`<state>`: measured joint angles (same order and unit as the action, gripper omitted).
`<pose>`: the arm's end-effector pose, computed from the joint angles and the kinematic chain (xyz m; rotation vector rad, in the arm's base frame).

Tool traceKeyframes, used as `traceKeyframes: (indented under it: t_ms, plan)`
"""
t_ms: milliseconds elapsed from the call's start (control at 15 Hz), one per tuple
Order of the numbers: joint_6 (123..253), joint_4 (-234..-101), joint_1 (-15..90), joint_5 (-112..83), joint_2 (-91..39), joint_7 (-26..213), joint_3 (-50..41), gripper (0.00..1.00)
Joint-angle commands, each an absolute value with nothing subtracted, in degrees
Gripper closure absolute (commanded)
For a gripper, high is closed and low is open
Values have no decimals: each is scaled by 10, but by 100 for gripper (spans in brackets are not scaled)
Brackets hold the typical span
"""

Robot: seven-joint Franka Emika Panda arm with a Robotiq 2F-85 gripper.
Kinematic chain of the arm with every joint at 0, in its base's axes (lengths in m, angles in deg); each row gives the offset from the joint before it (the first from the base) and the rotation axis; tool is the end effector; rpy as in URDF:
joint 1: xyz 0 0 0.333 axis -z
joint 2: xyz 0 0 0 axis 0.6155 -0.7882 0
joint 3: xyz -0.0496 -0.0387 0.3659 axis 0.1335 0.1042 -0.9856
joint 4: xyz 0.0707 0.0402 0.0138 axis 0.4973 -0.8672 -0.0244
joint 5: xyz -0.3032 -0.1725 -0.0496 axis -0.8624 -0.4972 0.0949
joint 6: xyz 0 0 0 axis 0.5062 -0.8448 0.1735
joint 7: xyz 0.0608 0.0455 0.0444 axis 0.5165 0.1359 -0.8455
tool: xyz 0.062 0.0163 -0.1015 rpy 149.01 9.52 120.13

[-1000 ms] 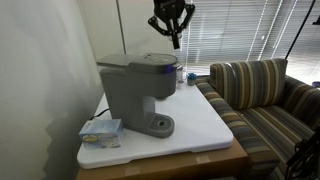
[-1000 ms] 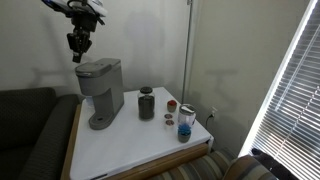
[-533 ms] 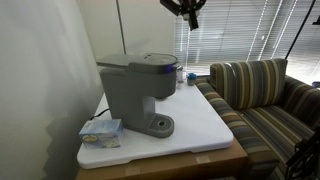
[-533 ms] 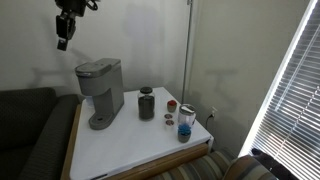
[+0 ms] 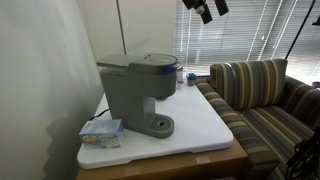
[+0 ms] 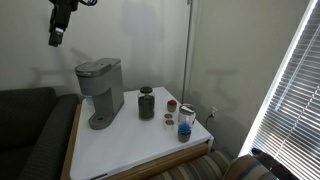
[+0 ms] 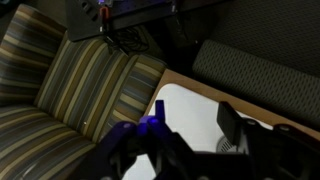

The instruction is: Close the coffee maker

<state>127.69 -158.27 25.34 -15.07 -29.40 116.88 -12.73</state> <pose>0.5529 0.1533 0.5110 2.8297 -0.2642 -0.6559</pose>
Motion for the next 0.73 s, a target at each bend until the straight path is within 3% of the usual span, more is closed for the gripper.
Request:
traceKeyframes:
  t_ms: [0,133,667]
  plan:
    - [1259,-1601,244,-212,-275,1076,-137,11]
    - [1264,-1605,240,-251,-272,1025,-143,1]
    - [1270,-1580,239,-275,-286,965,-153,0]
